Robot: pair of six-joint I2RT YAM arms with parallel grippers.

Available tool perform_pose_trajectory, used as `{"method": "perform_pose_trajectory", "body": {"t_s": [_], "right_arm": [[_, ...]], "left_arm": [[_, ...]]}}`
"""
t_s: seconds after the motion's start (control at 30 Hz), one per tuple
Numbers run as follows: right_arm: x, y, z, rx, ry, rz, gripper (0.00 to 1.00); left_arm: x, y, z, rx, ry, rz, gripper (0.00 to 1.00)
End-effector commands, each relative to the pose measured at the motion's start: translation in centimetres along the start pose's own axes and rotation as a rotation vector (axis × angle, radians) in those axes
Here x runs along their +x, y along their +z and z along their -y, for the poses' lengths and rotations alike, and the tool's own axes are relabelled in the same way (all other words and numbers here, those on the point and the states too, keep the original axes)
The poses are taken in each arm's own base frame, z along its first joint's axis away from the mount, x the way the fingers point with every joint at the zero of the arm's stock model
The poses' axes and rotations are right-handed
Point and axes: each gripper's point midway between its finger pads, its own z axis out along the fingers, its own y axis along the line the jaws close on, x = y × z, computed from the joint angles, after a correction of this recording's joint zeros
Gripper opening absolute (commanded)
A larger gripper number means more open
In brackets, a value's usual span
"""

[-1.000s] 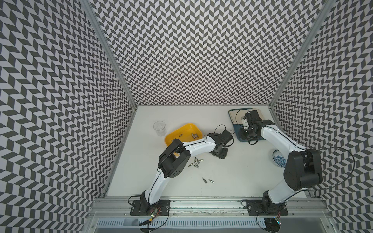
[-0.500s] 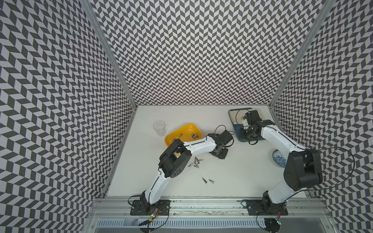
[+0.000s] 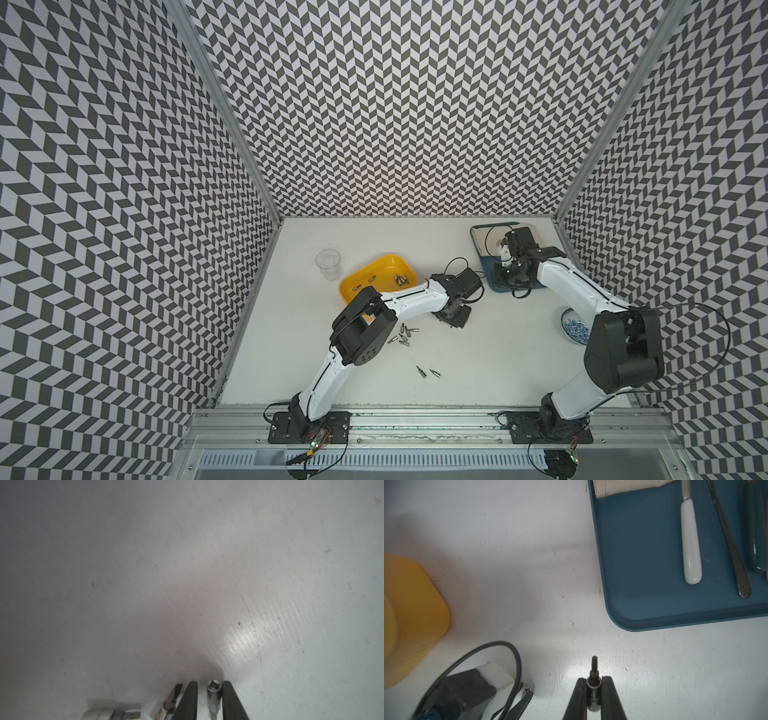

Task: Put the bit on the desktop into the storage box
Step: Pick up the screwdriver bit from the center of the board.

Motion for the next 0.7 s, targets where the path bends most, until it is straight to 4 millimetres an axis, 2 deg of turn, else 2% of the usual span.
{"method": "perform_pose_trajectory", "body": {"t_s": [0.0, 0.27, 0.37, 0.43, 0.57, 0.67], "right_arm": [[-1.4, -1.7, -0.3, -0.018, -0.001, 0.063, 0.0], [-1.2, -2.0, -0.2, -0.015, -0.002, 0.066, 0.0], [-1.3, -1.9, -0.3, -0.02, -0.003, 0.065, 0.0], [-1.4, -1.9, -0.3, -0.02, -0.003, 0.066, 0.0], [-1.7, -1.9, -0.4, -0.02, -0.004, 0.069, 0.0], [-1.9, -1.9, -0.5, -0.023, -0.003, 0.069, 0.0]], "left_arm": [[2.6, 1.8, -0.4, -0.037, 0.02, -0.096, 0.22], [3.0, 2.2, 0.0, -0.035, 0.03, -0.109, 0.12], [2.8, 2.0, 0.0, -0.038, 0.027, -0.101, 0.01], [2.4, 1.5, 0.1, -0.037, 0.019, -0.086, 0.0], [0.9, -1.1, 0.2, -0.016, 0.003, -0.028, 0.0], [-1.1, -4.6, -0.7, -0.006, -0.027, 0.034, 0.0]]}}
